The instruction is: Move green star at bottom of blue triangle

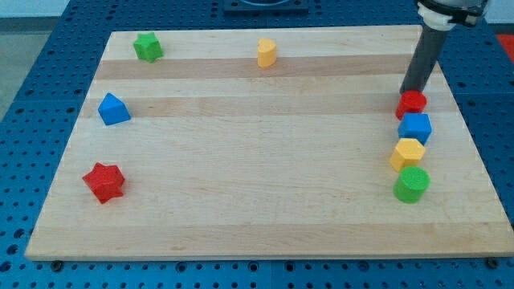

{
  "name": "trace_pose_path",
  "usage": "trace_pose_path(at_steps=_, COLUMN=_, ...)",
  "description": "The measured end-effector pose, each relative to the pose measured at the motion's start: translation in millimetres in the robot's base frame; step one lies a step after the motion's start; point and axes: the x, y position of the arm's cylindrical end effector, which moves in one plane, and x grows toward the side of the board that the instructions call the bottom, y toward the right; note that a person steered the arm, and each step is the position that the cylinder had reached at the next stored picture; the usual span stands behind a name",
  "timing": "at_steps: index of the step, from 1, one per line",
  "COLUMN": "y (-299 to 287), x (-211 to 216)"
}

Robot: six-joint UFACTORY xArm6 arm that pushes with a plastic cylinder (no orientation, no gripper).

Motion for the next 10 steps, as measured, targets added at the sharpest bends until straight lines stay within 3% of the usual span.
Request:
trace_pose_path(at_steps=2, y=-23, x=-82)
trace_pose_path(at_steps=5, y=-275, x=-59)
trace_pose_path(at_steps=6, y=-283, x=-86)
trace_pose_path(at_steps=7, y=-244, x=-120)
trace_pose_path(at_steps=9, y=-146, x=-104)
trace_pose_path(at_steps=10, y=-146, x=-77)
